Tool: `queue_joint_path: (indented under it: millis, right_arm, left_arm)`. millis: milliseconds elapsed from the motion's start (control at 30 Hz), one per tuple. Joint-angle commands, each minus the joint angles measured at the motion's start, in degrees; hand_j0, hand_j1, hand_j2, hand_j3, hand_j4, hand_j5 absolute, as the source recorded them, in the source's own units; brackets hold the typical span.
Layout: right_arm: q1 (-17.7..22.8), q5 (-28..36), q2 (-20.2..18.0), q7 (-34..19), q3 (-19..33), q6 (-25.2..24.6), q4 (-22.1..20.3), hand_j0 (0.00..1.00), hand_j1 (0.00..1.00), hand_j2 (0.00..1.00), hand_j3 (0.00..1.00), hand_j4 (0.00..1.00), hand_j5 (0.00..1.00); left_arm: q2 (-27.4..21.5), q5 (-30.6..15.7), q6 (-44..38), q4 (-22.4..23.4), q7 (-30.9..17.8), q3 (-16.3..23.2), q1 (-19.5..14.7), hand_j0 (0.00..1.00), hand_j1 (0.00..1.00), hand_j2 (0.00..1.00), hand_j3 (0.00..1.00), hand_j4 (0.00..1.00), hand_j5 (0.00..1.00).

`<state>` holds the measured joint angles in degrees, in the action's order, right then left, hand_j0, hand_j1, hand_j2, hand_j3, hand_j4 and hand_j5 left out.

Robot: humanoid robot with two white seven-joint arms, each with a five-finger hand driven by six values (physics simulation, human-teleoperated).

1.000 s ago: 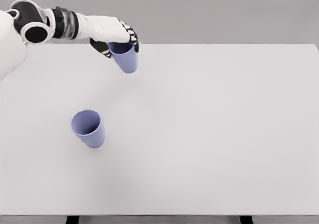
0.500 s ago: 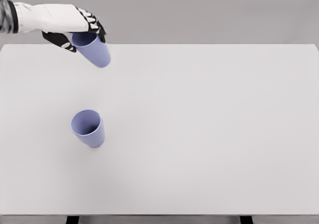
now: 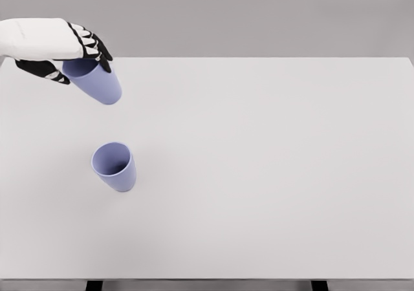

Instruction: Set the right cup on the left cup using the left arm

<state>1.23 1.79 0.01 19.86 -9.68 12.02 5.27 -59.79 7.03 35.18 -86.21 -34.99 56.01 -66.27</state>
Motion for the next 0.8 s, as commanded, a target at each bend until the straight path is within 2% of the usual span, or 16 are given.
queue_joint_path:
  millis: [0,100,200,467,767]
  right_arm:
    - [0.0,0.1,0.0,0.0,0.0,0.0,0.0,1.00,1.00,1.00,1.00,1.00,1.00]
    - [0.0,0.1,0.0,0.0,0.0,0.0,0.0,1.00,1.00,1.00,1.00,1.00,1.00]
    - [0.0,0.1,0.0,0.0,0.0,0.0,0.0,1.00,1.00,1.00,1.00,1.00,1.00]
    - [0.0,0.1,0.0,0.0,0.0,0.0,0.0,1.00,1.00,1.00,1.00,1.00,1.00]
    - [0.0,0.1,0.0,0.0,0.0,0.0,0.0,1.00,1.00,1.00,1.00,1.00,1.00]
  left_arm:
    - [-2.5,-1.7,-0.2,-2.2,0.0,0.0,0.0,0.70,0.70,0.70,0.70,0.70,0.70]
    - [-3.9,-1.8,-0.2,-2.7,0.0,0.0,0.7,0.70,0.70,0.70,0.70,0.70,0.70]
    - [-6.3,-4.9,-0.2,-3.1,0.0,0.0,0.9,0.70,0.70,0.70,0.70,0.70,0.70]
    - [-9.5,-8.2,-0.2,-11.3,0.0,0.0,3.6,0.70,0.70,0.70,0.70,0.70,0.70]
    - [-12.0,-9.5,-0.2,-14.8,0.0,0.1,6.1,0.70,0.70,0.70,0.70,0.70,0.70]
